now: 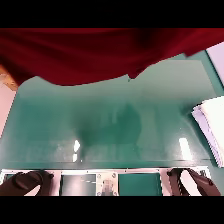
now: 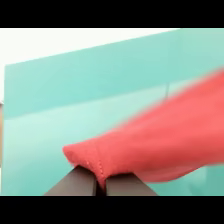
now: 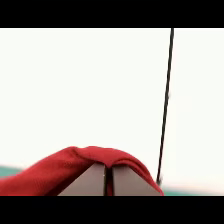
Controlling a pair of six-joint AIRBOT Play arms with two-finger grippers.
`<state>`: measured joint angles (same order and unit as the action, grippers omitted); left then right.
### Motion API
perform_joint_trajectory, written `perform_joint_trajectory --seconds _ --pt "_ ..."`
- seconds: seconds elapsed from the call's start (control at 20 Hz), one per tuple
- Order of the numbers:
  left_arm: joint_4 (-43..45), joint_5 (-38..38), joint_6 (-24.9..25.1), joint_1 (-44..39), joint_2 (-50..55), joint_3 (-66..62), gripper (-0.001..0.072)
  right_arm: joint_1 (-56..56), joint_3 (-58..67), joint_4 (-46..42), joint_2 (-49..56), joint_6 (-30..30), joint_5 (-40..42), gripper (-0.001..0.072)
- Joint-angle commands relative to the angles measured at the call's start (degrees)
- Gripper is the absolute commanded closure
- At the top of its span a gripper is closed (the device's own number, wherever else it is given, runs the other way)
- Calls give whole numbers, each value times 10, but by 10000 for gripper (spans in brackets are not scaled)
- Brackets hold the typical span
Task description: Fold the shirts.
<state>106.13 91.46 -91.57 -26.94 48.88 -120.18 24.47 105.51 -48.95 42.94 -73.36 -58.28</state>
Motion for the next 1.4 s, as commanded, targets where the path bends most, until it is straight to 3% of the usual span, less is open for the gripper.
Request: perform_joint_trajectory --seconds 0.0,0.25,0.4,0.55,0.75,0.9,1.05,1.15,1.25,1.3,1.35 --pt "11 16 18 0 -29 0 681 4 38 -2 -23 -2 23 693" --pt "33 -3 20 0 -27 116 682 4 -44 10 -11 -1 21 693" --pt "35 -82 9 2 -27 261 683 0 -159 38 16 -1 21 693" --pt "-45 -141 7 100 4 409 683 -38 -283 39 75 7 28 694" --pt "-293 -244 153 283 146 509 683 -111 -395 39 201 32 114 693" --pt "-420 -252 264 344 329 492 682 -154 -400 46 326 31 175 693" --pt "-439 -231 280 355 492 423 682 -176 -399 88 424 31 258 693" --pt "-439 -217 280 355 554 364 681 -174 -385 110 461 31 268 685" --pt "-427 -208 269 355 573 315 680 -164 -369 105 470 32 267 455" --pt "-411 -193 264 359 571 290 498 -153 -357 97 469 33 252 389" --pt "-402 -162 252 365 571 259 123 -132 -340 80 466 34 216 383"
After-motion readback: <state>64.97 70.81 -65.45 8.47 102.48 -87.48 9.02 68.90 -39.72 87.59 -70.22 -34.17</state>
